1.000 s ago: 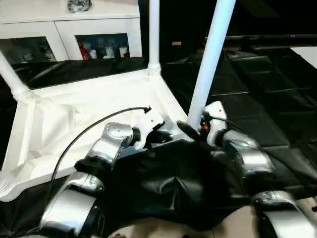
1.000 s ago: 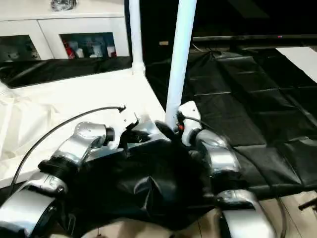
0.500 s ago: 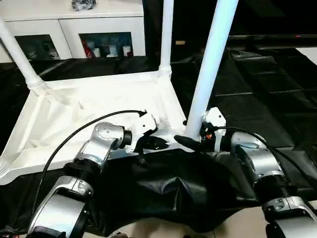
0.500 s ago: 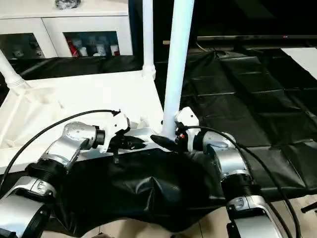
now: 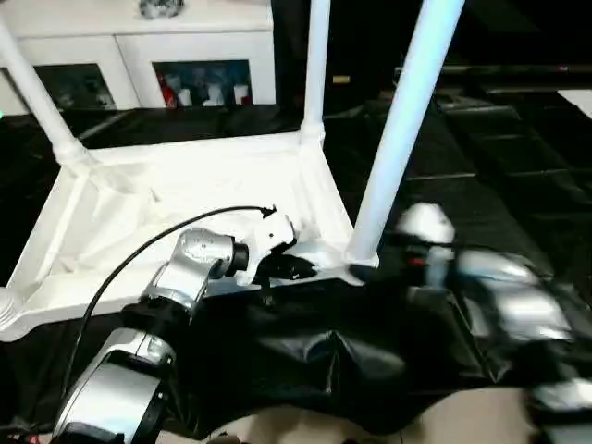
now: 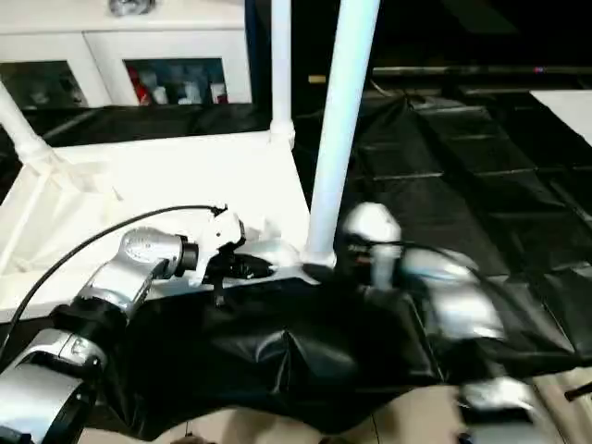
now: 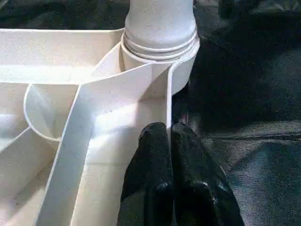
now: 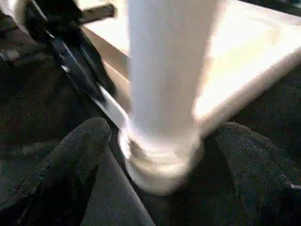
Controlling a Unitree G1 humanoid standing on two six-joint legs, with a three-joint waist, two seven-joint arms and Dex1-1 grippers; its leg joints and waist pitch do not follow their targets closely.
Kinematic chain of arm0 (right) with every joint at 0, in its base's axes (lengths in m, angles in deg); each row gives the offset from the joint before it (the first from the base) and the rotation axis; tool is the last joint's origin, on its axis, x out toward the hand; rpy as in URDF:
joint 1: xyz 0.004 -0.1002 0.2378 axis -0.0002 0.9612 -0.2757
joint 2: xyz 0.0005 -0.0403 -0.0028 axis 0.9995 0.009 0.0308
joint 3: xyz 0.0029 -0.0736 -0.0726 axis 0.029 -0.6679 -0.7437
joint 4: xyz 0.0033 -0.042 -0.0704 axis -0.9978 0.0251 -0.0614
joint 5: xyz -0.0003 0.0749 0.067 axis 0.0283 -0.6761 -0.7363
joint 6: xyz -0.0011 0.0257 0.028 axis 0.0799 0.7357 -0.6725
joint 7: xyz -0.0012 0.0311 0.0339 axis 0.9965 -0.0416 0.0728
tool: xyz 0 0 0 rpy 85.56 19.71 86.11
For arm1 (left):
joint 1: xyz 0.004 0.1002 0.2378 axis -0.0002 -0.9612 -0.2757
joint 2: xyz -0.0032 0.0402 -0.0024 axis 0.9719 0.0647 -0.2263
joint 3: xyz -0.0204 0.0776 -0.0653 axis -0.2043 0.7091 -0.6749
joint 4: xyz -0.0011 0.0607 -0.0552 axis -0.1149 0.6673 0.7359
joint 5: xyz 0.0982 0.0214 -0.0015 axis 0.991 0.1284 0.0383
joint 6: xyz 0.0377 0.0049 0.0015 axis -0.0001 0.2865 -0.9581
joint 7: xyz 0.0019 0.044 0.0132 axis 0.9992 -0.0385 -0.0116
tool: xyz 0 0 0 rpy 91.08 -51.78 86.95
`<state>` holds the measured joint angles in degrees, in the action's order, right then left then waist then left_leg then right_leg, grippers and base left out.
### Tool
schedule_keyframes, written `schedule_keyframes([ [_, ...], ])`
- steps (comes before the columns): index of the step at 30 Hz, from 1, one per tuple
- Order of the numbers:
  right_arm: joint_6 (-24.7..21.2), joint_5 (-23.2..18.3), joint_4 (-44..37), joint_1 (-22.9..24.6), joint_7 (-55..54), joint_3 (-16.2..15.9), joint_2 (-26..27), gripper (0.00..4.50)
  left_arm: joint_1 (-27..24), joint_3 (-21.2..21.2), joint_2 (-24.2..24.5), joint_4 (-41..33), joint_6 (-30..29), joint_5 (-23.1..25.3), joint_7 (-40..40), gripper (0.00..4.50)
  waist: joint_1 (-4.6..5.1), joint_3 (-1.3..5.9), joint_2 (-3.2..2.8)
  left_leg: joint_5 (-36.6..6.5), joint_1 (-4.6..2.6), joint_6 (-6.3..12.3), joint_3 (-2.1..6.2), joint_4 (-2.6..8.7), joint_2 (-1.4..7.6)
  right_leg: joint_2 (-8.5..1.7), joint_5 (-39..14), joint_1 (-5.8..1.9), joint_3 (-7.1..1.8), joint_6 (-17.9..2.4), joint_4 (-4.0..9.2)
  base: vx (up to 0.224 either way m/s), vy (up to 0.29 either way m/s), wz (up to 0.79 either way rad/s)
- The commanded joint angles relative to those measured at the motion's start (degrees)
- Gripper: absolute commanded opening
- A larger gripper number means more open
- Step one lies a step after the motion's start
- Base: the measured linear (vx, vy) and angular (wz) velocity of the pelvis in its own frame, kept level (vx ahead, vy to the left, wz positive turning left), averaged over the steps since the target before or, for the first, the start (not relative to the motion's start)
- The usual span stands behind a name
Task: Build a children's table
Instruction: Rotate leg to tighten
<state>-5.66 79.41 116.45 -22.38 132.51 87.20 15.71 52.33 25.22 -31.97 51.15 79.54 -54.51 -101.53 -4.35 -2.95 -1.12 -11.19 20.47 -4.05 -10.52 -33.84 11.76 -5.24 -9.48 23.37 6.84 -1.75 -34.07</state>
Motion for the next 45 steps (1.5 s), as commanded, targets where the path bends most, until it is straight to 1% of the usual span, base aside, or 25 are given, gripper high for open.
schedule_keyframes([
  [1, 0.84, -0.72, -0.72, 0.1, -0.94, 1.56, -0.79, 4.12, 0.23, -1.82, -0.68, -1.83, 1.39, -2.75, 1.62, 0.0, -0.26, 4.06, 1.38, -6.18, 0.24, 6.53, 0.24, 3.11, 1.28, -3.46, -16.64, -3.76, -3.09, -8.87, 4.42, 0.0, 0.0, 0.0],
  [3, -0.64, -2.15, -1.12, 0.77, -1.36, 3.85, -2.15, 4.12, 0.67, -2.04, -1.14, -1.13, 1.81, -2.48, 3.19, 0.0, -0.23, 4.12, 1.42, -5.84, 0.2, 6.8, 0.23, 3.04, 1.28, -3.38, -16.17, -3.73, -3.08, -9.05, 4.33, 0.0, 0.0, 0.0],
  [5, -1.94, -3.24, -2.39, 1.58, -0.97, 4.08, -2.67, 4.12, 0.77, -2.1, -1.4, -1.03, 1.81, -2.52, 3.64, 0.0, -0.45, 4.21, 1.43, -4.94, 0.28, 7.6, 0.25, 2.96, 1.37, -3.29, -14.08, -3.8, -3.04, -9.64, 4.07, 0.0, 0.0, 0.0],
  [9, -1.94, -2.69, -5.0, 3.56, -0.93, 2.25, -2.14, 4.12, 0.3, -1.82, -1.74, -1.42, 1.78, -2.65, 3.61, 0.0, -0.47, 4.22, 1.57, -4.74, 0.37, 8.13, 0.19, 2.84, 1.29, -3.32, -13.82, -3.75, -2.93, -9.54, 4.15, 0.0, 0.0, 0.0],
  [12, -2.21, -2.55, -5.58, 3.44, -1.93, 1.17, -0.25, 4.12, -0.37, -1.43, -1.73, -2.18, 1.73, -2.74, 3.47, 0.0, -0.33, 4.18, 1.47, -5.21, 0.37, 7.71, 0.25, 2.92, 1.3, -3.37, -15.35, -3.67, -2.87, -9.22, 4.26, 0.0, 0.0, 0.0],
  [14, -3.39, -2.99, -5.96, 3.27, -2.04, 0.66, 0.55, 4.12, -0.68, -1.25, -1.64, -2.53, 1.93, -2.54, 3.92, 0.0, -0.31, 4.16, 1.66, -5.57, 0.27, 7.44, 0.31, 3.01, 1.44, -3.41, -15.92, -3.6, -2.91, -9.08, 4.26, 0.0, 0.0, 0.0],
  [17, -5.93, -3.57, -4.92, 1.96, -5.17, 1.01, 2.71, 4.49, -1.55, -1.03, -1.53, -3.64, 1.1, -2.84, 3.44, 0.0, -0.43, 4.29, 1.52, -4.44, 0.24, 7.54, 0.35, 2.99, 1.59, -3.42, -13.61, -3.61, -3.07, -9.91, 3.89, 0.0, 0.0, 0.0],
  [18, -5.34, -3.29, -4.67, 1.7, -5.82, 1.03, 3.12, 4.49, -1.76, -0.96, -1.51, -3.88, 1.08, -2.85, 3.35, 0.0, -0.24, 4.31, 1.49, -3.66, 0.47, 7.51, 0.41, 3.02, 1.55, -3.45, -12.46, -3.69, -3.07, -10.29, 3.68, 0.0, 0.0, 0.0],
  [21, -3.74, -1.93, -4.4, 1.48, -7.27, 0.39, 3.51, 4.49, -2.08, -0.89, -1.47, -4.26, 1.13, -2.78, 3.47, 0.0, -0.36, 4.46, 1.46, -2.66, 0.36, 7.5, 0.34, 2.87, 1.52, -3.52, -10.56, -3.66, -3.21, -10.69, 3.36, 0.0, 0.0, 0.0],
  [22, -2.84, -0.88, -4.33, 1.43, -7.76, -0.43, 3.69, 4.49, -2.22, -0.89, -1.48, -4.44, 1.09, -2.69, 3.78, 0.0, -0.34, 4.47, 1.68, -2.39, 0.4, 7.6, 0.29, 2.82, 1.47, -3.46, -10.02, -3.66, -3.23, -10.72, 3.29, 0.0, 0.0, 0.0],
  [28, -4.38, -1.45, -6.56, 2.73, -6.48, -1.39, 3.41, 4.49, -1.58, -2.67, -2.07, -4.55, 0.62, -2.91, 8.56, 0.0, -0.5, 4.4, 1.77, -2.16, 0.64, 8.36, 0.27, 2.7, 1.44, -3.49, -9.82, -3.72, -3.19, -10.54, 3.19, 0.0, 0.0, 0.0],
  [30, -4.53, -1.79, -8.19, 4.09, -6.96, -1.4, 3.14, 4.5, -2.7, -4.08, -2.0, -7.87, -1.35, -5.07, 8.04, 0.44, -0.4, 4.38, 1.69, -2.66, 0.67, 8.04, 0.29, 2.71, 1.46, -3.58, -10.85, -3.79, -3.21, -10.02, 3.33, 0.0, 0.0, 0.0],
  [33, -4.66, -2.37, -9.82, 5.57, -8.55, -0.48, 3.1, 4.5, -5.01, -5.26, -1.51, -12.78, -4.02, -7.29, 6.99, 0.66, -0.49, 4.61, 1.4, -1.3, 0.7, 8.28, 0.31, 2.57, 1.68, -3.6, -7.39, -3.63, -3.3, -11.98, 2.8, 0.0, 0.0, 0.0],
  [34, -4.74, -2.62, -11.43, 6.87, -10.41, 0.44, 3.47, 4.5, -7.21, -6.19, -1.02, -16.03, -3.94, -7.91, 7.9, 0.77, -0.47, 4.55, 1.05, -1.58, 0.55, 8.37, 0.29, 2.59, 1.67, -3.39, -7.44, -3.41, -3.24, -12.14, 2.91, 0.0, 0.0, 0.0],
  [35, -5.0, -2.87, -12.19, 7.37, -10.88, 0.71, 3.7, 4.5, -7.9, -6.61, -0.97, -17.04, -4.2, -8.33, 8.24, 0.84, -0.31, 4.29, 1.08, -2.78, 0.44, 8.21, 0.33, 2.77, 1.81, -3.29, -7.69, -3.33, -3.23, -12.18, 3.11, 0.0, 0.0, 0.0],
  [36, -5.57, -3.34, -13.76, 8.38, -12.0, 1.27, 4.23, 4.5, -9.26, -7.5, -0.88, -19.04, -4.67, -9.12, 9.04, 0.87, -0.33, 4.39, 1.13, -3.14, 0.35, 7.93, 0.36, 2.75, 1.86, -3.34, -7.81, -3.48, -3.27, -12.05, 3.0, 0.0, 0.0, 0.0],
  [37, -6.68, -3.99, -15.97, 9.75, -14.21, 2.19, 5.39, 4.5, -11.22, -8.8, -0.78, -21.82, -5.38, -10.1, 10.38, 0.96, -0.26, 4.2, 0.86, -3.77, 0.43, 7.42, 0.41, 2.9, 2.05, -3.43, -8.13, -3.54, -3.42, -11.8, 3.04, 0.0, 0.0, 0.0],
  [38, -7.26, -4.41, -17.68, 10.79, -15.7, 2.65, 6.37, 4.5, -12.63, -9.67, -0.69, -23.9, -6.26, -10.68, 11.51, 1.09, -0.22, 4.08, 0.93, -4.78, 0.41, 7.34, 0.35, 3.0, 1.98, -3.42, -9.57, -3.39, -3.31, -11.54, 3.39, 0.0, 0.0, 0.0],
  [39, -7.56, -4.66, -18.85, 11.56, -16.64, 2.92, 7.01, 4.5, -13.63, -10.19, -0.64, -25.31, -6.82, -10.98, 12.28, 1.21, -0.17, 4.07, 0.65, -6.44, 0.13, 6.43, 0.33, 3.09, 1.91, -3.33, -12.23, -3.33, -3.26, -10.72, 3.79, 0.0, 0.0, 0.0],
  [40, -7.74, -4.84, -19.54, 12.0, -17.08, 2.96, 7.25, 4.5, -14.21, -10.4, -0.59, -26.29, -7.43, -11.19, 12.68, 1.31, -0.1, 4.01, 0.73, -6.85, 0.13, 5.96, 0.35, 3.15, 1.92, -3.32, -13.04, -3.31, -3.26, -10.38, 3.82, 0.0, 0.0, 0.0],
  [41, -8.54, -4.48, -21.08, 13.21, -20.47, 3.64, 8.75, 4.5, -15.8, -12.66, -1.42, -28.93, -8.39, -11.26, 16.74, 1.31, 0.02, 3.84, 0.58, -8.26, 0.08, 4.63, 0.39, 3.36, 1.89, -3.17, -15.68, -3.2, -3.25, -9.08, 4.13, 0.0, 0.0, 0.0],
  [42, -8.98, -4.47, -22.57, 14.5, -23.02, 4.1, 10.04, 4.5, -17.49, -14.49, -2.31, -31.6, -8.7, -10.92, 20.72, 1.41, 0.06, 3.73, 0.59, -8.74, 0.15, 4.35, 0.45, 3.44, 1.92, -3.23, -16.48, -3.21, -3.21, -8.76, 4.34, 0.0, 0.0, 0.0],
  [43, -8.98, -4.47, -22.57, 14.5, -23.02, 4.1, 10.04, 4.5, -17.49, -14.49, -2.31, -31.6, -8.7, -10.92, 20.72, 1.54, 0.14, 3.62, 0.71, -9.97, 0.09, 3.64, 0.49, 3.53, 1.93, -3.28, -18.73, -3.12, -3.09, -7.89, 4.66, 0.0, 0.0, 0.0],
  [44, -10.4, -4.88, -25.89, 17.26, -27.99, 5.15, 12.86, 4.5, -21.77, -17.14, -4.06, -37.63, -11.36, -9.95, 27.32, 1.65, 0.36, 3.52, 0.99, -10.48, 0.15, 2.96, 0.53, 3.69, 2.16, -3.29, -19.4, -3.17, -3.18, -7.4, 4.63, 0.0, 0.0, 0.0],
  [45, -10.9, -5.09, -27.5, 18.58, -29.49, 5.25, 13.93, 4.5, -24.01, -17.79, -4.99, -40.23, -11.27, -9.3, 29.58, 1.7, 0.38, 3.43, 0.89, -10.88, 0.12, 2.95, 0.59, 3.76, 2.15, -3.35, -20.21, -3.07, -3.13, -7.13, 4.79, 0.0, 0.0, 0.0],
])
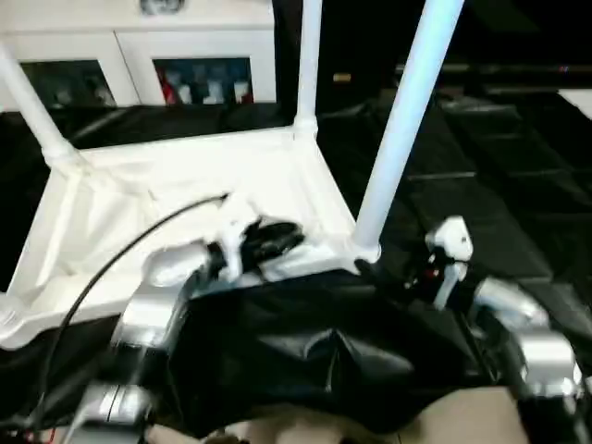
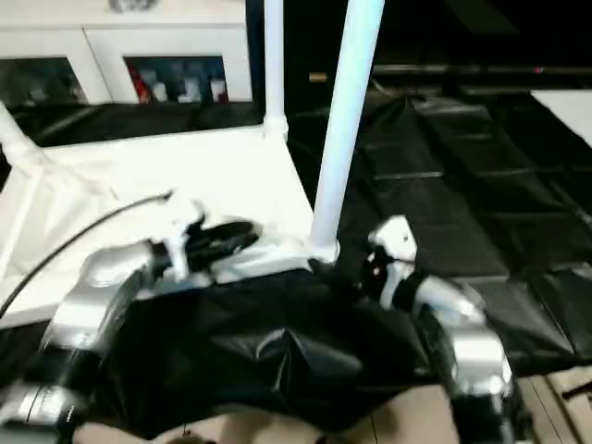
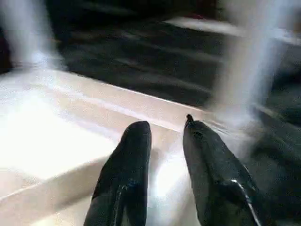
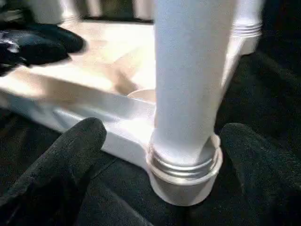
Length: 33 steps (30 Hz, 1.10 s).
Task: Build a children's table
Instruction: Rotate leg to tighten
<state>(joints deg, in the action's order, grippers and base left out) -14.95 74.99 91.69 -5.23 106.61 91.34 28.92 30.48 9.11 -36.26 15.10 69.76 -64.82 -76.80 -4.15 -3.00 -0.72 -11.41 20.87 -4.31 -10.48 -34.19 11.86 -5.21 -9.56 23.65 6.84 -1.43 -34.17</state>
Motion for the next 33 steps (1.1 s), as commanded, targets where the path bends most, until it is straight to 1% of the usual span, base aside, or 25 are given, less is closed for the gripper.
schedule_keyframes([
  [1, -1.65, -0.68, -3.22, 1.87, -3.88, 1.09, 0.98, 4.5, -2.8, -1.83, -1.0, -4.8, -1.27, 1.33, 5.63, 1.84, 0.4, 3.3, 0.31, -11.82, -0.31, 3.24, 0.52, 4.19, 1.73, -3.16, -22.48, -3.16, -2.99, -6.34, 5.41, 0.0, 0.0, 0.0],
  [2, -1.77, -0.68, -4.44, 2.97, -4.61, 1.02, 1.63, 4.5, -4.42, -2.21, -1.74, -6.36, -0.76, 2.13, 7.55, 1.84, 0.59, 3.5, 0.4, -11.6, -0.3, 3.27, 0.57, 4.14, 1.68, -3.05, -21.94, -3.21, -3.11, -5.61, 5.47, 0.0, 0.0, 0.0],
  [3, -1.49, -0.5, -6.22, 4.67, -6.16, 1.15, 2.89, 4.5, -7.33, -3.18, -3.38, -8.52, 0.37, 2.14, 9.91, 1.84, 0.63, 3.39, 0.03, -12.02, -0.33, 3.24, 0.58, 4.17, 1.53, -2.93, -22.46, -3.08, -3.03, -5.36, 5.55, 0.0, 0.0, 0.0],
  [4, -1.68, -0.34, -7.76, 6.09, -7.85, 1.39, 3.92, 4.5, -9.89, -3.78, -4.63, -10.37, 1.74, 2.53, 12.13, 1.84, 0.95, 3.3, 0.16, -12.11, 0.0, 3.23, 0.62, 4.21, 1.67, -3.01, -22.15, -3.18, -3.13, -4.86, 5.75, 0.0, 0.0, 0.0],
  [6, -1.89, 0.99, -9.84, 8.09, -12.31, 2.18, 5.58, 4.5, -13.83, -4.35, -6.47, -13.4, 2.82, 3.33, 15.92, 1.84, 1.07, 3.26, 0.08, -12.79, 0.03, 3.18, 0.76, 4.41, 1.78, -3.01, -22.61, -3.16, -3.06, -4.31, 5.89, 0.0, 0.0, 0.0],
  [7, -1.79, 2.45, -10.44, 8.69, -14.98, 2.75, 6.24, 4.5, -15.2, -4.35, -6.95, -14.45, 3.0, 4.16, 17.37, 1.84, 1.28, 3.16, 0.07, -14.36, -0.13, 2.88, 0.76, 4.45, 1.49, -2.83, -24.87, -2.92, -2.94, -3.28, 6.28, 0.0, 0.0, 0.0],
  [8, -1.5, 4.33, -11.36, 9.52, -17.85, 3.19, 6.86, 4.5, -16.85, -3.25, -6.64, -15.81, 3.64, 5.5, 17.86, 1.84, 1.39, 2.95, -0.38, -15.33, -0.14, 2.31, 0.95, 4.63, 1.49, -2.78, -25.93, -2.75, -2.96, -2.64, 6.5, 0.0, 0.0, 0.0],
  [9, -0.84, 6.04, -11.79, 10.15, -18.96, 2.95, 6.67, 4.5, -17.81, -2.58, -6.44, -16.54, 3.86, 6.17, 17.94, 1.84, 1.53, 2.94, -0.21, -15.73, -0.09, 1.95, 1.02, 4.65, 1.54, -2.72, -26.27, -2.75, -2.96, -2.19, 6.56, 0.0, 0.0, 0.0],
  [10, -0.84, 6.04, -11.79, 10.15, -18.96, 2.95, 6.67, 4.5, -17.81, -2.58, -6.44, -16.54, 3.86, 6.17, 17.94, 1.84, 1.59, 2.82, -0.18, -17.46, -0.51, 1.85, 0.96, 4.64, 1.36, -2.67, -28.06, -2.48, -2.94, -1.54, 6.87, 0.0, 0.0, 0.0],
  [11, 1.64, 7.5, -12.55, 11.51, -18.75, 2.06, 5.95, 4.5, -20.05, -1.75, -6.72, -18.64, 3.96, 6.48, 18.48, 1.84, 1.63, 2.75, -0.58, -18.44, -0.55, 1.67, 1.07, 4.59, 1.22, -2.73, -29.01, -2.47, -2.89, -0.95, 7.03, 0.0, 0.0, 0.0],
  [13, 2.55, 6.58, -14.24, 13.34, -18.2, 1.99, 6.05, 4.5, -23.33, -1.94, -8.07, -22.07, 3.42, 5.37, 19.51, 1.84, 1.92, 2.62, -0.39, -19.08, -0.29, 1.92, 1.24, 4.87, 1.47, -2.77, -27.81, -2.81, -2.89, -0.98, 7.01, 0.0, 0.0, 0.0],
  [14, 2.7, 6.17, -15.48, 14.55, -17.84, 1.86, 6.08, 4.5, -25.55, -2.16, -8.58, -24.05, 3.65, 4.98, 19.8, 1.84, 2.02, 2.66, -0.83, -19.42, -0.35, 1.92, 1.32, 4.99, 1.56, -2.75, -27.33, -2.91, -2.87, -1.21, 6.96, 0.0, 0.0, 0.0],
  [15, 2.7, 6.17, -15.48, 14.55, -17.84, 1.86, 6.08, 4.5, -25.55, -2.16, -8.58, -24.05, 3.65, 4.98, 19.8, 1.84, 2.35, 2.77, -0.44, -19.0, -0.16, 2.36, 1.3, 5.04, 1.58, -2.64, -25.88, -3.08, -2.91, -1.44, 6.93, 0.0, 0.0, 0.0],
  [16, 2.71, 6.32, -16.26, 15.22, -17.91, 1.53, 5.98, 4.5, -26.72, -2.07, -8.7, -24.99, 3.98, 5.07, 20.08, 1.84, 2.55, 2.82, -0.52, -19.46, -0.29, 2.63, 1.29, 4.99, 1.37, -2.46, -26.41, -2.88, -2.94, -1.46, 6.99, 0.0, 0.0, 0.0],
  [18, 2.43, 5.53, -18.01, 17.3, -17.96, 1.05, 6.32, 4.5, -30.27, -1.51, -9.3, -26.52, 4.33, 4.65, 20.48, 1.84, 2.85, 2.69, -0.86, -19.47, -0.01, 2.85, 1.34, 4.99, 1.33, -2.55, -26.75, -3.01, -2.97, -1.18, 7.12, 0.0, 0.0, 0.0],
  [21, 1.76, 4.8, -19.63, 18.84, -18.45, 0.54, 6.84, 4.5, -33.58, 1.44, -9.41, -27.76, 2.41, 4.27, 20.24, 1.84, 3.14, 2.55, -0.83, -20.67, -0.07, 2.92, 1.29, 4.81, 0.98, -2.49, -31.58, -2.65, -2.78, 0.7, 7.75, 0.0, 0.0, 0.0],
  [23, 1.63, 4.99, -19.02, 18.23, -18.34, -0.18, 6.84, 4.5, -32.21, 2.66, -9.19, -26.79, 1.96, 4.84, 20.5, 1.84, 3.18, 2.54, -0.85, -21.24, -0.24, 2.62, 1.43, 4.8, 0.95, -2.37, -33.04, -2.42, -2.68, 1.68, 7.96, 0.0, 0.0, 0.0],
  [24, 1.57, 4.92, -18.77, 17.79, -18.06, -0.46, 6.8, 4.5, -31.48, 2.02, -9.54, -26.39, 1.81, 4.61, 21.13, 1.84, 3.18, 2.54, -0.3, -21.39, -0.33, 2.64, 1.36, 4.71, 0.9, -2.31, -33.5, -2.31, -2.66, 1.99, 8.14, 0.0, 0.0, 0.0],
  [25, 1.59, 4.98, -18.58, 17.5, -17.95, -0.75, 6.87, 4.5, -31.03, 1.29, -9.76, -26.07, 1.76, 4.29, 21.55, 1.84, 3.06, 2.51, -0.55, -21.48, -0.47, 2.48, 1.48, 4.73, 0.82, -2.37, -33.79, -2.32, -2.6, 2.09, 8.03, 0.0, 0.0, 0.0],
  [26, 1.61, 5.01, -18.17, 17.08, -17.97, -1.0, 7.08, 4.5, -30.54, 0.26, -10.01, -25.42, 1.88, 3.78, 22.01, 1.84, 3.16, 2.58, 0.11, -21.06, -0.22, 2.52, 1.44, 4.7, 0.82, -2.36, -33.42, -2.48, -2.59, 2.26, 8.04, 0.0, 0.0, 0.0],
  [28, 1.69, 5.36, -16.52, 15.85, -18.49, -1.27, 7.34, 4.5, -29.9, -1.5, -10.13, -24.11, 2.45, 3.36, 23.48, 1.84, 3.18, 2.42, -0.22, -21.38, -0.1, 2.24, 1.62, 4.88, 0.9, -2.4, -33.68, -2.52, -2.43, 2.55, 7.96, 0.0, 0.0, 0.0],
  [30, 1.52, 5.67, -14.9, 14.6, -18.67, -2.07, 7.4, 4.5, -30.0, -2.85, -9.99, -24.04, 1.7, 2.93, 25.08, 1.84, 3.41, 2.66, 0.84, -20.82, 0.06, 2.17, 1.67, 4.79, 0.77, -2.57, -33.48, -2.66, -2.46, 2.8, 7.83, 0.0, 0.0, 0.0],
  [31, 0.97, 5.94, -15.15, 14.25, -18.76, -2.52, 7.15, 4.5, -30.43, -3.01, -10.03, -25.2, 0.65, 2.58, 25.64, 1.84, 3.62, 2.74, 0.45, -20.9, 0.05, 1.87, 1.82, 4.95, 1.02, -2.56, -31.97, -2.7, -2.6, 2.26, 7.54, 0.0, 0.0, 0.0],
  [32, -0.4, 4.77, -15.73, 13.6, -18.05, -2.63, 7.04, 4.5, -30.51, -3.19, -10.32, -26.34, -0.53, 1.99, 26.19, 1.84, 3.92, 2.88, 2.48, -20.46, 0.25, 2.18, 1.65, 4.85, 1.12, -2.46, -31.34, -2.78, -2.65, 2.42, 7.56, 0.0, 0.0, 0.0],
  [33, -1.6, 3.48, -15.71, 12.79, -17.74, -2.14, 6.94, 4.5, -30.36, -3.13, -10.58, -26.94, -1.17, 1.91, 26.87, 1.84, 3.54, 2.97, 2.04, -19.81, 0.16, 2.14, 1.85, 5.05, 1.31, -2.74, -29.98, -2.87, -2.9, 1.75, 7.06, 0.0, 0.0, 0.0],
])
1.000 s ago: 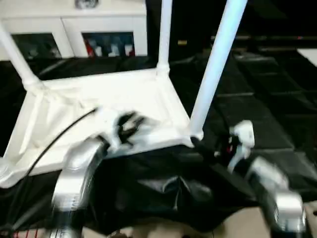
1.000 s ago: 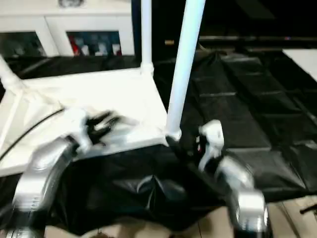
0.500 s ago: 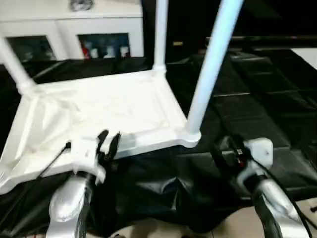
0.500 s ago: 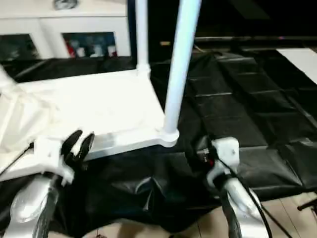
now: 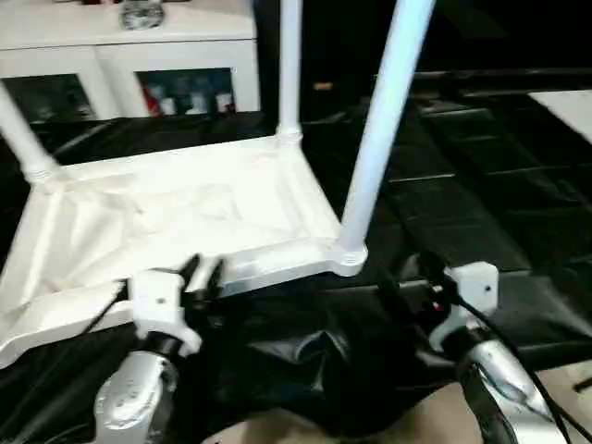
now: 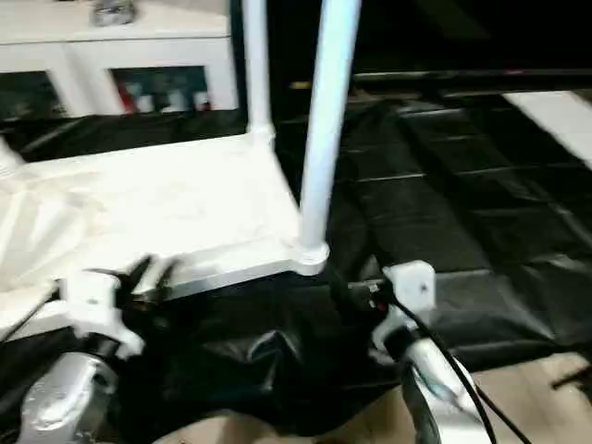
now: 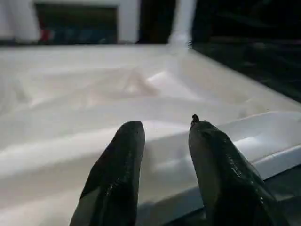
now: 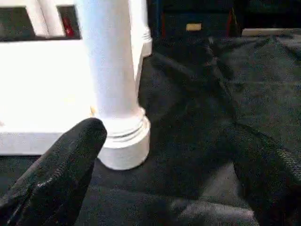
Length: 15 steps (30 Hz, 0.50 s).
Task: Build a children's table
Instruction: Rotate leg to tighten
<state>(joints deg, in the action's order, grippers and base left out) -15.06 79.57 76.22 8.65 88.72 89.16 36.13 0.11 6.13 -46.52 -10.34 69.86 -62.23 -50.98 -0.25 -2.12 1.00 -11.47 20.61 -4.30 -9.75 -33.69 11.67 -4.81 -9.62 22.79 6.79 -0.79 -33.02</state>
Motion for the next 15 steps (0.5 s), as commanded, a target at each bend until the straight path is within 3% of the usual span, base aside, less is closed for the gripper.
schedule_keyframes([
  [1, -1.79, -1.67, 0.28, -1.73, 0.65, 0.31, -0.66, 4.5, 0.0, 0.01, -0.59, -2.01, -1.18, -1.39, 0.94, 1.84, -0.53, 2.19, -0.15, -19.53, 0.18, 2.04, 1.21, 4.65, 1.82, -3.16, -27.67, -1.88, -3.0, 0.18, 5.72, 0.0, 0.0, 0.0],
  [2, -1.05, -2.0, 2.2, -2.4, 2.38, 0.15, -1.67, 4.5, -0.26, 0.58, -1.08, -3.27, -2.67, -4.44, -0.88, 1.84, -0.72, 2.24, 0.25, -18.97, 0.19, 1.79, 1.18, 4.75, 2.08, -3.17, -24.7, -1.94, -3.16, -0.83, 5.37, 0.0, 0.0, 0.0],
  [5, -0.63, -2.01, 2.67, -2.87, 1.88, 0.57, -1.66, 4.5, 0.08, 2.36, -0.5, -3.99, -5.51, -5.4, -2.72, 1.84, -0.93, 2.25, 0.22, -18.59, -0.03, 1.22, 0.81, 4.8, 2.21, -2.85, -19.36, -1.75, -3.53, -2.6, 5.03, 0.0, 0.0, 0.0],
  [6, -0.48, -1.59, 2.77, -3.23, 1.19, 0.88, -1.7, 4.5, 0.47, 2.94, -0.43, -3.8, -5.63, -5.17, -2.86, 1.84, -0.97, 2.57, -0.21, -17.69, -0.08, 0.9, 0.65, 4.54, 2.06, -2.74, -16.25, -1.93, -3.74, -3.49, 4.94, 0.0, 0.0, 0.0],
  [7, 0.85, -1.04, 3.53, -4.28, -0.33, 1.56, -1.23, 4.5, 1.82, 4.1, 0.68, -1.34, -3.06, -2.17, -2.36, 1.84, -1.6, 2.24, -0.88, -18.6, 0.0, 0.71, 0.79, 4.93, 1.99, -2.67, -17.2, -2.0, -3.83, -3.59, 4.76, 0.0, 0.0, 0.0],
  [8, -1.9, -2.41, 3.78, -4.81, 0.41, 1.56, -1.3, 4.5, 2.89, 3.42, 0.55, -0.29, -3.69, -2.33, -1.61, 1.84, -1.42, 2.3, 0.42, -19.13, -0.09, 1.11, 0.52, 4.59, 1.65, -2.52, -19.02, -2.0, -4.02, -3.17, 4.82, 0.0, 0.0, 0.0],
  [10, -3.47, -3.0, 4.02, -5.17, 0.75, 1.54, -1.47, 4.5, 3.68, 2.98, 0.5, 0.14, -4.41, -2.35, -0.82, 1.84, -1.9, 2.25, 0.11, -16.99, 0.21, 1.7, 0.6, 4.55, 1.62, -2.9, -20.83, -2.27, -4.31, -2.88, 4.65, 0.0, 0.0, 0.0],
  [11, -3.85, -3.05, 4.38, -5.35, 0.74, 1.49, -1.45, 4.5, 4.17, 2.69, 0.71, 0.0, -4.2, -2.15, -0.37, 1.84, -1.93, 2.28, 0.56, -16.29, 0.34, 1.85, 0.61, 4.54, 1.7, -2.97, -20.99, -2.4, -4.31, -2.8, 4.69, 0.0, 0.0, 0.0],
  [12, -3.53, -3.01, 4.78, -5.52, 0.66, 1.51, -1.56, 4.5, 4.4, 2.72, 0.95, -0.3, -4.1, -2.05, 0.0, 1.84, -2.13, 2.32, 0.0, -15.35, 0.3, 1.68, 0.67, 4.52, 1.8, -3.05, -20.82, -2.33, -4.36, -2.91, 4.62, 0.0, 0.0, 0.0],
  [13, -3.53, -3.01, 4.78, -5.52, 0.66, 1.51, -1.56, 4.5, 4.4, 2.72, 0.95, -0.3, -4.1, -2.05, 0.0, 1.84, -2.08, 2.31, -0.01, -15.27, 0.27, 1.58, 0.63, 4.5, 1.83, -2.99, -20.67, -2.26, -4.36, -2.95, 4.68, 0.0, 0.0, 0.0],
  [15, -2.08, -0.83, 5.84, -5.42, -0.83, -0.13, -1.64, 4.5, 4.31, 1.67, 1.38, -0.3, -3.31, -1.58, 2.39, 1.84, -1.87, 2.46, 0.59, -14.58, 0.34, 1.44, 0.57, 4.44, 1.79, -2.75, -19.41, -2.38, -4.33, -3.1, 4.37, 0.0, 0.0, 0.0],
])
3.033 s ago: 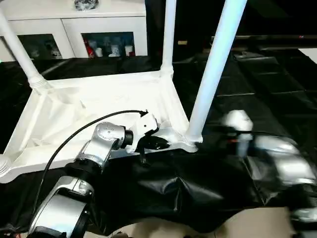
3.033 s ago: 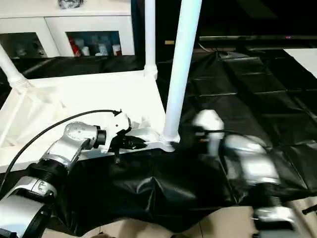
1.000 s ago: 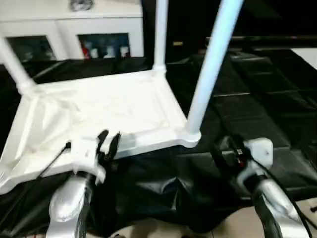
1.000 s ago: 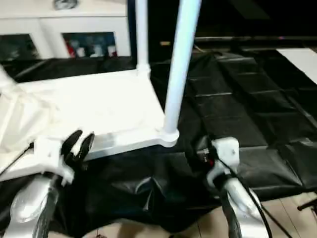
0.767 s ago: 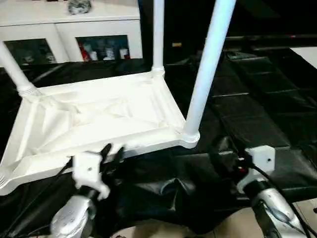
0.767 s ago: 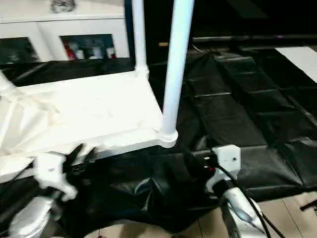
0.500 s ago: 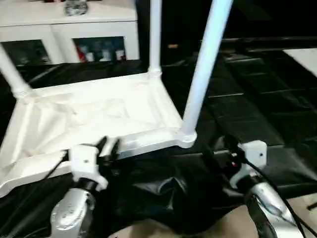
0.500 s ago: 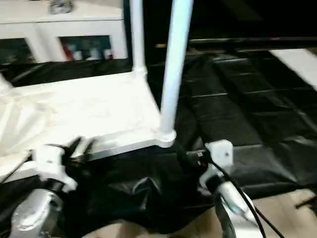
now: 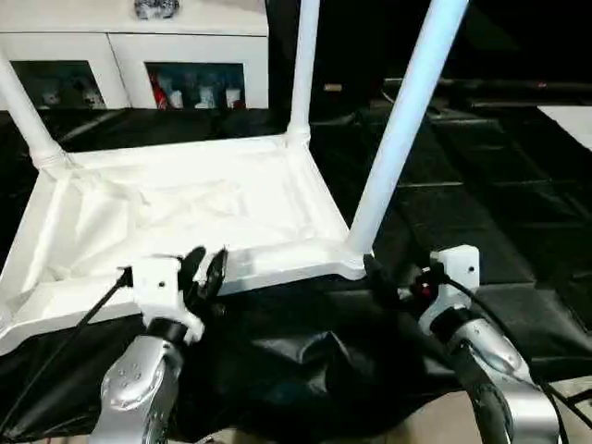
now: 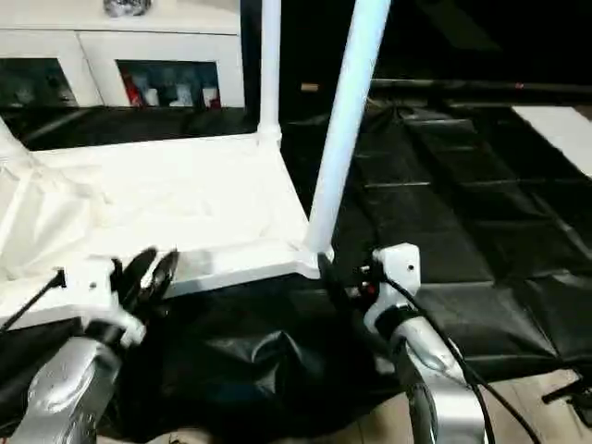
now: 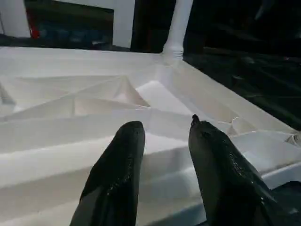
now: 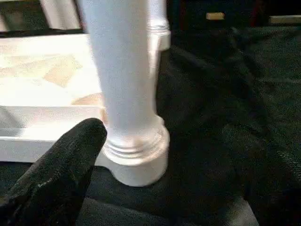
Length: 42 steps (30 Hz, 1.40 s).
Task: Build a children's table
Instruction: Rotate leg to tighten
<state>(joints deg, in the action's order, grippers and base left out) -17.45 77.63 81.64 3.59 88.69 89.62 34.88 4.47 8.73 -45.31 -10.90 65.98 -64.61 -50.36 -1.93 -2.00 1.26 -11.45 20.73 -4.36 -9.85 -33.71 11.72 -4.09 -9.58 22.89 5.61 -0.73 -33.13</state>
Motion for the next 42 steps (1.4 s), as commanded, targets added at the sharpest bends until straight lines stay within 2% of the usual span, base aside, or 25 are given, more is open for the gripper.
schedule_keyframes([
  [1, 0.32, 1.12, 0.42, -0.36, -0.81, -0.58, -0.39, 4.5, -0.04, -0.94, 0.17, 0.26, 0.57, 0.8, 1.77, 1.84, -0.18, 2.32, 0.04, -14.36, 0.16, 1.51, 0.65, 4.44, 1.75, -3.47, -18.82, -2.46, -3.18, -3.4, 4.46, 0.0, 0.0, 0.0],
  [3, 1.31, 3.16, 0.44, -0.47, 0.77, -2.97, -2.16, 4.5, 0.64, -0.95, -0.25, 1.97, 1.1, 3.06, 4.28, 1.84, -0.07, 2.32, -0.21, -14.54, 0.03, 1.21, 0.71, 4.46, 1.88, -3.15, -18.08, -2.45, -3.01, -3.46, 4.54, 0.0, 0.0, 0.0],
  [4, 1.12, 3.01, 0.57, -0.63, 0.93, -3.04, -2.19, 4.5, 0.96, -0.64, 0.03, 2.57, 1.52, 4.33, 4.9, 1.84, -0.02, 1.98, 0.28, -15.38, 1.43, 1.66, 2.32, 5.3, 1.7, -2.91, -16.56, -3.67, -1.33, -3.53, 3.62, 0.0, 0.0, 0.0],
  [5, 0.85, 2.95, 0.66, -0.82, 0.93, -3.1, -2.17, 4.5, 1.27, -0.47, 0.25, 2.99, 1.96, 5.06, 5.37, 1.84, 0.7, 2.08, -0.66, -17.71, 2.94, 3.55, 4.8, 6.09, 1.87, -2.72, -13.16, -4.93, 0.78, -3.65, 3.06, -0.006, -0.02, 0.25],
  [6, 1.11, 3.47, 0.8, -1.07, 1.0, -3.5, -2.4, 4.5, 1.68, -0.68, 0.1, 3.22, 1.97, 4.75, 5.62, 1.84, 0.45, 2.27, -1.78, -20.36, 1.69, 3.75, 5.99, 6.11, 2.81, -2.5, -11.85, -4.56, 1.33, -4.73, 3.14, -0.006, -0.02, 0.25],
  [7, 1.6, 4.09, 0.9, -1.22, 1.14, -3.93, -2.74, 4.5, 2.16, -0.8, 0.0, 3.51, 1.1, 4.46, 5.87, 1.84, 1.7, 1.82, -2.43, -24.54, 1.47, 5.52, 9.56, 7.54, 5.25, -1.51, -9.52, -4.43, 2.08, -7.27, 0.87, -0.003, -0.05, 0.48],
  [8, 1.85, 4.12, 1.05, -1.37, 1.19, -4.04, -2.79, 4.5, 2.55, -0.43, 0.57, 4.06, 0.12, 5.26, 6.39, 1.84, 2.53, 1.85, -2.78, -26.45, -0.42, 8.22, 12.87, 8.41, 7.01, -0.47, -9.78, -2.96, 2.0, -10.68, -2.24, 0.038, -0.1, 0.59],
  [9, 2.06, 3.62, 1.37, -1.61, 1.09, -3.81, -2.41, 4.5, 2.87, -0.27, 1.11, 4.5, -1.12, 5.67, 6.81, 1.84, 2.95, 1.52, -2.68, -25.33, -0.68, 10.73, 13.84, 8.28, 6.83, -0.19, -10.46, -2.27, 1.51, -12.67, -3.24, 0.038, -0.1, 0.59],
  [10, 2.19, 3.29, 1.54, -1.68, 0.99, -3.66, -2.09, 4.5, 2.92, -0.27, 1.36, 4.65, -1.68, 5.7, 6.97, 1.84, 2.67, 1.14, -2.46, -23.06, 0.74, 13.97, 13.12, 7.69, 3.99, -0.88, -10.64, -2.94, 0.22, -16.05, -2.8, 0.037, -0.151, 0.69],
  [11, 2.05, 2.39, 1.79, -1.82, 0.65, -3.1, -1.36, 4.5, 2.99, -0.74, 0.95, 4.71, -1.69, 4.61, 7.04, 1.84, 2.39, 1.03, -1.54, -21.52, 2.3, 13.58, 11.75, 6.46, 1.32, -2.3, -10.64, -3.66, -0.78, -17.49, -0.7, -0.008, -0.16, 0.62],
  [12, 0.89, 1.28, 2.39, -2.48, -0.31, -2.23, -0.43, 4.5, 3.27, -0.92, 1.21, 4.68, -2.2, 5.19, 7.86, 1.84, 0.93, 1.18, 0.46, -16.29, 0.09, 8.73, 4.13, -0.94, -2.46, -5.63, -21.1, -2.4, -2.88, -15.48, 5.87, -0.008, -0.16, 0.62],
  [13, 0.83, 1.32, 2.63, -2.72, -0.54, -2.33, -0.38, 4.5, 3.46, -0.64, 1.68, 4.82, -2.07, 5.94, 7.87, 1.84, -0.02, 0.55, 0.51, -10.69, -0.12, 6.45, 3.21, -2.78, -3.21, -7.69, -32.52, -2.44, -3.13, -11.0, 7.18, -0.03, -0.162, 0.2],
  [14, 0.69, 1.48, 2.61, -2.68, -0.84, -2.81, -0.18, 4.5, 3.64, -0.18, 2.6, 5.0, -1.2, 7.02, 7.4, 1.84, -3.15, 1.27, 1.65, -3.48, 2.03, 4.71, 2.98, -2.5, -1.5, -9.67, -47.0, -4.33, -6.7, 4.06, 7.17, -0.026, -0.138, -0.06],
  [15, 0.52, 1.3, 2.63, -2.51, -1.31, -2.7, 0.3, 4.5, 3.82, -0.05, 2.82, 5.04, -1.25, 7.38, 7.4, 1.84, -4.17, 1.47, 1.73, -4.16, 2.29, 5.68, 3.13, -2.61, -1.1, -10.69, -46.8, -4.57, -8.16, 5.97, 6.65, -0.026, -0.138, -0.06],
  [16, 0.39, 1.18, 2.64, -2.31, -1.78, -2.6, 0.8, 4.5, 3.97, 0.0, 2.99, 5.17, -0.97, 7.22, 7.03, 1.84, -5.17, 1.69, 1.39, -3.61, 2.61, 6.88, 3.76, -1.95, -0.61, -10.9, -41.0, -5.3, -8.75, 4.02, 5.65, 0.002, -0.083, 0.01],
  [18, 0.26, 0.89, 2.47, -1.73, -2.38, -2.44, 1.5, 4.5, 4.18, 0.16, 3.47, 5.29, -0.6, 7.05, 6.49, 1.84, -6.03, 2.04, -0.58, -0.7, 1.65, 8.8, 4.3, 0.48, 0.81, -9.22, -25.11, -4.84, -6.82, -4.48, 4.23, 0.0, 0.0, 0.0],
  [19, 0.19, 0.49, 2.09, -0.94, -2.78, -2.38, 2.1, 4.5, 4.5, 0.62, 4.44, 5.15, -1.52, 7.56, 6.26, 1.84, -5.44, 1.84, -0.49, 0.4, 1.69, 9.23, 3.84, 1.63, 0.87, -6.79, -20.31, -4.58, -5.12, -6.32, 3.47, 0.0, 0.0, 0.0],
  [20, 0.25, 0.36, 2.0, -0.63, -2.99, -2.4, 2.43, 4.5, 4.61, 0.75, 4.91, 5.15, -1.81, 7.53, 6.15, 1.84, -4.8, 2.43, -2.31, -1.32, -0.65, 9.17, 4.26, 2.4, 3.19, -3.94, -9.28, -2.9, -3.53, -8.46, 1.97, 0.0, 0.0, 0.0],
  [22, 0.9, 0.0, 1.91, 0.0, -3.9, -1.65, 3.16, 4.5, 5.02, 0.96, 5.44, 4.98, -1.83, 7.21, 5.67, 1.84, -4.52, 2.41, -3.03, -6.95, -0.67, 6.54, 4.6, 3.22, 4.26, -4.33, -4.77, -3.54, -3.63, -9.18, 1.36, 0.0, 0.0, 0.0],
  [24, 2.04, 0.7, 2.14, 0.47, -5.29, -1.11, 3.56, 4.5, 5.36, 1.03, 5.95, 5.52, -1.27, 6.75, 4.81, 1.84, -4.1, 1.9, -4.46, -15.78, -0.58, 3.53, 4.14, 3.8, 3.23, -4.83, -9.6, -3.93, -3.58, -9.39, 2.2, -0.013, 0.058, 0.0],
  [25, 2.13, 0.51, 2.01, 0.67, -5.87, -0.53, 3.81, 4.5, 5.56, 1.27, 6.11, 5.6, -1.17, 6.4, 4.18, 1.84, -3.75, 1.6, -3.8, -18.44, -0.71, 2.84, 3.76, 3.96, 2.94, -4.86, -13.19, -3.92, -3.55, -8.84, 3.05, -0.026, 0.061, -0.01],
  [26, 2.67, 0.62, 1.94, 1.27, -6.74, 0.07, 4.16, 4.5, 5.71, 1.63, 6.32, 6.0, -0.6, 5.55, 2.85, 1.84, -3.35, 1.34, -4.22, -20.8, -0.71, 1.6, 3.57, 4.07, 2.3, -5.31, -21.15, -4.02, -3.61, -7.09, 3.84, -0.03, 0.051, -0.02],
  [28, 3.5, 1.44, 1.52, 2.51, -7.22, 0.38, 3.86, 4.5, 5.52, 1.91, 6.14, 6.69, 0.41, 4.12, 1.36, 1.84, -2.7, 1.39, -4.27, -20.78, -0.7, 1.37, 3.5, 4.06, 2.13, -5.43, -24.63, -3.98, -3.65, -5.63, 4.37, -0.015, 0.026, -0.01],
  [36, 6.18, 2.33, 2.86, 6.2, -6.85, 1.95, 1.07, 4.5, 1.38, 0.46, 3.67, 8.53, 2.85, 2.72, 3.93, 1.84, -1.56, 1.47, -2.88, -13.96, 0.4, 4.15, 2.86, 3.64, 1.61, -5.32, -25.84, -3.88, -3.72, -2.95, 5.04, 0.0, 0.0, 0.0],
  [42, 6.84, 1.26, 2.59, 6.19, -7.3, 3.67, 0.89, 4.5, -1.0, 2.67, 3.02, 8.55, 3.65, 2.36, 3.01, 1.84, -1.7, 1.54, -2.94, -12.37, 0.26, 5.29, 2.78, 3.77, 1.88, -5.09, -22.64, -3.77, -3.63, -4.07, 4.71, 0.0, 0.0, 0.0],
])
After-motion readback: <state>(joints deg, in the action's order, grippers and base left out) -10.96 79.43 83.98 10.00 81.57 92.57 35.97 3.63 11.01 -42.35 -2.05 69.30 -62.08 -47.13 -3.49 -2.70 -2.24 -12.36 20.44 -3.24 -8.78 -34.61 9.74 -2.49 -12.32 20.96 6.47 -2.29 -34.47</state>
